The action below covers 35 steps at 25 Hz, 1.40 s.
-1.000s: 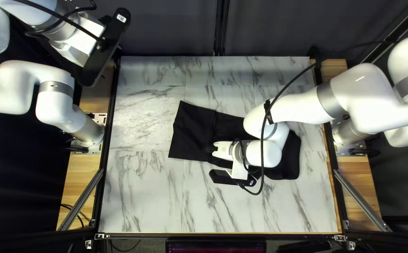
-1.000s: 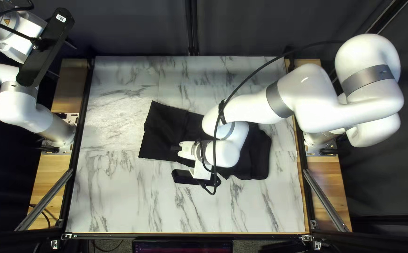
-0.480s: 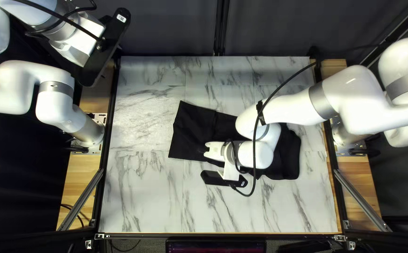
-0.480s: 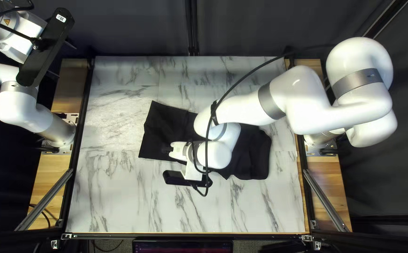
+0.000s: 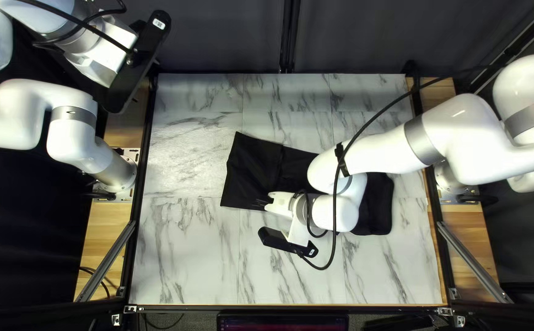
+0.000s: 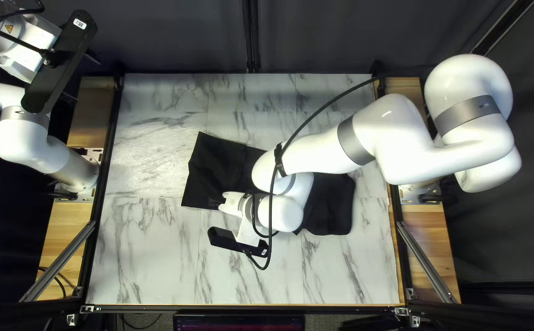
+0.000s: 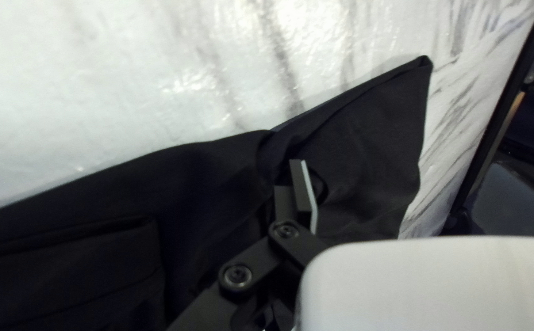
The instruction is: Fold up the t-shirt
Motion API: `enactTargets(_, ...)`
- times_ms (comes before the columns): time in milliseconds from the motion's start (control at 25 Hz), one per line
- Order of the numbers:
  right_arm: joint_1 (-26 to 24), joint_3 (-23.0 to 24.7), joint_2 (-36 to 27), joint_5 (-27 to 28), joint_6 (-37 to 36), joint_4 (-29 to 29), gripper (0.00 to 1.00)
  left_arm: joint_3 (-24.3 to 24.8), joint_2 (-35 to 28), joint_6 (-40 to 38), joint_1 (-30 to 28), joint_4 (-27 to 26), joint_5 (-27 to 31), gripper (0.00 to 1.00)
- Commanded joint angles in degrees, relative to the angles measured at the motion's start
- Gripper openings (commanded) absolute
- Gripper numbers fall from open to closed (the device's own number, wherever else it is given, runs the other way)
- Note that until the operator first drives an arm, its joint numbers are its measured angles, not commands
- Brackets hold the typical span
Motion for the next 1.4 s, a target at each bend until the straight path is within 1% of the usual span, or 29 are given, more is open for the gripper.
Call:
enactTargets(40, 0.0, -1.7, 1.8, -0.7, 0.0, -0.2, 1.00, 0.0, 0.0, 0.0, 0.0, 0.0, 0.0, 1.00)
enactTargets(200, 0.7, -2.6, 2.3, -0.7, -1.1, 1.2, 1.00, 0.0, 0.0, 0.0, 0.0, 0.0, 0.0, 1.00)
enactTargets(480, 2.2, -0.7, -0.1, 1.1, -2.3, 3.2, 1.00, 0.0, 0.0, 0.0, 0.0, 0.0, 0.0, 1.00)
enactTargets(640, 1.5, 4.4, -4.2, 2.0, -1.6, 2.1, 1.00, 0.0, 0.0, 0.0, 0.0, 0.0, 0.0, 1.00)
enactTargets(760, -0.8, 8.5, -7.7, 1.2, -2.5, -0.5, 1.00, 0.0, 0.0, 0.0, 0.0, 0.0, 0.0, 1.00)
enactTargets(800, -1.1, 9.0, -8.3, 1.1, -3.0, -0.7, 1.00, 0.0, 0.0, 0.0, 0.0, 0.0, 0.0, 1.00)
enactTargets(840, -2.6, 10.1, -9.9, 0.5, -6.3, -0.5, 1.00, 0.0, 0.0, 0.0, 0.0, 0.0, 0.0, 1.00)
enactTargets(880, -3.0, 10.4, -10.3, 0.4, -7.5, -0.3, 1.00, 0.0, 0.0, 0.0, 0.0, 0.0, 0.0, 1.00)
enactTargets(920, -4.3, 10.5, -11.2, -0.2, -11.1, 0.4, 1.00, 0.0, 0.0, 0.0, 0.0, 0.0, 0.0, 1.00)
enactTargets(1000, -6.0, 10.6, -11.7, -1.3, -14.9, 0.9, 1.00, 0.0, 0.0, 0.0, 0.0, 0.0, 0.0, 1.00)
enactTargets(1120, -9.9, 10.5, -11.8, -3.9, -21.0, 0.8, 1.00, 0.0, 0.0, 0.0, 0.0, 0.0, 0.0, 1.00)
enactTargets(1240, -13.5, 10.9, -11.4, -6.1, -23.5, -1.8, 1.00, 0.0, 0.0, 0.0, 0.0, 0.0, 0.0, 1.00)
enactTargets(1400, -16.0, 11.1, -11.0, -7.6, -25.5, -3.3, 1.00, 0.0, 0.0, 0.0, 0.0, 0.0, 0.0, 1.00)
